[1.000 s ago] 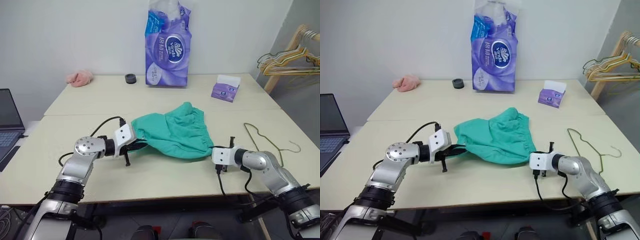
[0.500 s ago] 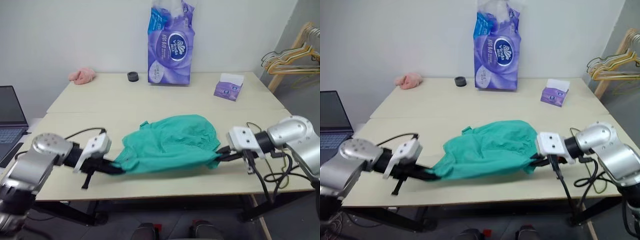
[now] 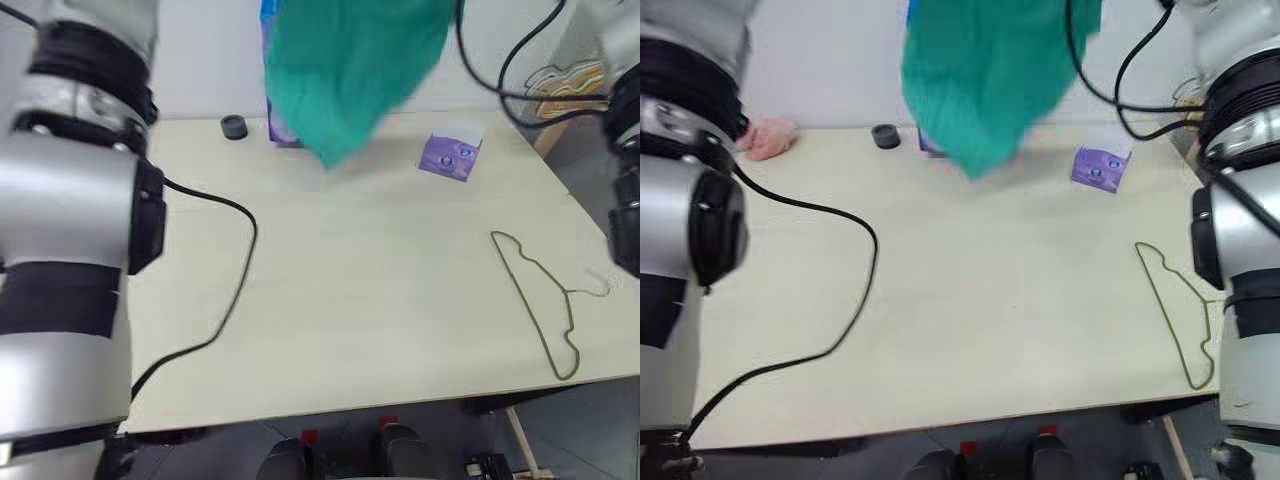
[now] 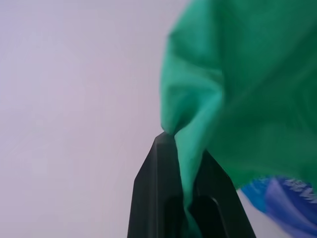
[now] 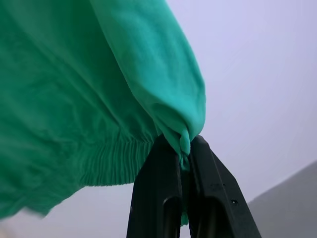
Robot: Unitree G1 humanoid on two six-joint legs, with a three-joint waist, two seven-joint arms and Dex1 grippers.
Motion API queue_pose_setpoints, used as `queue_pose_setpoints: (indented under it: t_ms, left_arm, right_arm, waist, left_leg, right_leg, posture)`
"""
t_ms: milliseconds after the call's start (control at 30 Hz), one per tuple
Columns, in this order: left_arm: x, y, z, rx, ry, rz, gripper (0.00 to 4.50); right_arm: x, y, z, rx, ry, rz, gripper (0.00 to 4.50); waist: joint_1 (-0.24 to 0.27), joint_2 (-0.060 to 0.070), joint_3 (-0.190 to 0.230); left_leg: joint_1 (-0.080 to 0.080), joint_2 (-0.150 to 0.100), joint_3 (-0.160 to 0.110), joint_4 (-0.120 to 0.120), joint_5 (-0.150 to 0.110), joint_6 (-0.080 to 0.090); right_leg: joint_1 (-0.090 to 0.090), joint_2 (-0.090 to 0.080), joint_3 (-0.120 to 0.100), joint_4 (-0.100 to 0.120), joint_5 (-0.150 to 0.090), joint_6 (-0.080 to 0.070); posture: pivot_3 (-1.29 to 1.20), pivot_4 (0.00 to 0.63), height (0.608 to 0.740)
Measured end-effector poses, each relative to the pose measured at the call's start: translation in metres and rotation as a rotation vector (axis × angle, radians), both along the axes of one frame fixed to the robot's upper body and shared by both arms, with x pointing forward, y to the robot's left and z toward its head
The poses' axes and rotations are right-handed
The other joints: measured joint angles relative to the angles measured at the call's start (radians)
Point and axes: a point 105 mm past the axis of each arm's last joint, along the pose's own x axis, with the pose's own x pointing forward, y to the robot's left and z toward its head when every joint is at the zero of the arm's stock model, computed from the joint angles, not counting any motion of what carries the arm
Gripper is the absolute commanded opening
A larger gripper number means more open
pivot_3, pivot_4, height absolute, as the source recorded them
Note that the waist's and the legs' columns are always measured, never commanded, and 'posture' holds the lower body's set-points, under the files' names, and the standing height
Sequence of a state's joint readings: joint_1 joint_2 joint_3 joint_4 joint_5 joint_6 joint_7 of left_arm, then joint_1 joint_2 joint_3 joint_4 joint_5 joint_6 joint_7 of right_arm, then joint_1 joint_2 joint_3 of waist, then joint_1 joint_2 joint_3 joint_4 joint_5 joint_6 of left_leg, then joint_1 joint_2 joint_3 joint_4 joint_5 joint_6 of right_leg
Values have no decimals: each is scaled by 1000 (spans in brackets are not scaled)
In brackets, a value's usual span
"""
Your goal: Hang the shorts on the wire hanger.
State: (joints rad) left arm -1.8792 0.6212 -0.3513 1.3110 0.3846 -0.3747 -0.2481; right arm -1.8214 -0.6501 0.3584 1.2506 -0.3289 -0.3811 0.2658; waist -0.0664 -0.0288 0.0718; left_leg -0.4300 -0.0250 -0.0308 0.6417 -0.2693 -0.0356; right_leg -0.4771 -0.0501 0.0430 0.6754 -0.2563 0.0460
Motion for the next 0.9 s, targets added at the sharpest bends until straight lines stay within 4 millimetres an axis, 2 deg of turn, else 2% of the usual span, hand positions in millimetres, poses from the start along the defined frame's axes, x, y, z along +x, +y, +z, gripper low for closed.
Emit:
queue_pose_setpoints:
  t_ms: [67, 100, 133, 167, 200, 267, 300, 333, 367, 433, 500, 533, 633, 800, 900]
  left_arm:
    - [8, 7, -23, 90, 102, -3, 0]
    - [16, 10, -47, 131, 202, -19, 0]
    - [24, 14, -78, 170, 325, -44, 0]
    - [31, 19, -116, 213, 462, -77, 0]
    - [34, 25, -160, 252, 615, -116, 0]
    - [25, 35, -245, 311, 912, -220, 0]
    - [16, 41, -280, 326, 1040, -268, 0]
    - [4, 46, -309, 346, 1147, -312, 0]
    - [-9, 51, -333, 374, 1229, -351, 0]
    - [-55, 66, -385, 430, 1401, -463, 0]
    - [-103, 65, -426, 428, 1565, -580, 0]
    - [-116, 61, -431, 408, 1589, -612, 0]
    - [-156, 59, -424, 472, 1694, -656, 0]
    - [-204, 58, -417, 503, 1856, -728, 0]
    - [-223, 57, -412, 532, 1924, -765, 0]
  right_arm:
    - [6, -2, -27, -58, 78, 58, 20]
    - [13, -3, -53, -95, 160, 90, 20]
    - [19, -5, -84, -130, 255, 123, 20]
    - [22, -8, -120, -163, 357, 163, 20]
    - [22, -10, -163, -191, 480, 210, 20]
    - [4, -8, -244, -229, 715, 313, 20]
    - [-8, -5, -277, -243, 813, 355, 20]
    - [-20, -1, -300, -240, 890, 387, 20]
    - [-31, 2, -314, -235, 942, 407, 20]
    - [-64, 11, -340, -234, 1042, 465, 20]
    - [-89, 17, -361, -237, 1133, 496, 20]
    - [-93, 17, -364, -227, 1157, 490, 20]
    - [-107, 21, -360, -254, 1187, 504, 20]
    - [-149, 18, -372, -390, 1324, 570, 20]
    - [-172, 16, -375, -478, 1406, 612, 20]
  waist:
    - [-18, 0, 0]
    - [-25, 1, 1]
    - [-33, 2, 1]
    - [-37, 4, 3]
    - [-41, 7, 6]
    - [-47, 10, 11]
    - [-50, 12, 13]
    - [-54, 13, 20]
    - [-59, 14, 23]
    - [-74, 16, 23]
    - [-79, 14, 23]
    - [-75, 13, 24]
    - [-60, 12, 25]
    - [-13, 10, 26]
    - [-1, 10, 27]
  left_leg:
    - [0, 0, 6, 3, -2, 4]
    - [2, 0, 7, 4, -2, 7]
    - [6, -1, 8, 6, 0, 11]
    - [17, -2, 9, 6, 1, 15]
    - [28, -3, 9, 8, -3, 22]
    - [42, -2, 6, 10, -2, 25]
    - [41, -2, 5, 15, -1, 26]
    - [38, -2, 5, 25, -3, 28]
    - [38, -2, 5, 26, -3, 28]
    - [41, 3, 4, 26, -3, 29]
    - [43, 5, 3, 25, -4, 29]
    - [43, 5, 2, 26, -4, 29]
    - [46, 3, -1, 27, -5, 29]
    - [55, 3, 1, 27, -5, 30]
    - [58, 3, 3, 26, -5, 30]
  right_leg:
    - [2, -1, -1, -1, 0, 0]
    - [6, 0, -1, -1, 0, 1]
    - [12, 0, -1, -1, 0, 1]
    - [26, 1, -2, -5, 0, 1]
    - [40, 1, -2, -8, 0, 1]
    - [57, 3, -2, -10, 3, 1]
    - [56, 3, -1, -5, 4, 1]
    - [53, 3, 0, 4, 3, 2]
    - [52, 3, 1, 5, 4, 2]
    - [54, 4, 2, 6, 4, 1]
    - [55, 4, 2, 5, 4, 1]
    - [55, 4, 2, 6, 4, 1]
    - [60, 6, 0, 5, 4, 1]
    - [71, 6, -3, 1, 3, 2]
    - [73, 6, -2, -1, -1, 4]
  posture:
    - [-69, 53, 740]
    - [-70, 56, 740]
    - [-68, 59, 740]
    - [-71, 63, 740]
    - [-72, 67, 740]
    - [-73, 69, 740]
    - [-71, 74, 740]
    - [-68, 77, 740]
    - [-70, 81, 740]
    - [-73, 82, 740]
    - [-71, 81, 740]
    - [-70, 81, 740]
    - [-70, 80, 740]
    - [-77, 81, 740]
    - [-80, 82, 740]
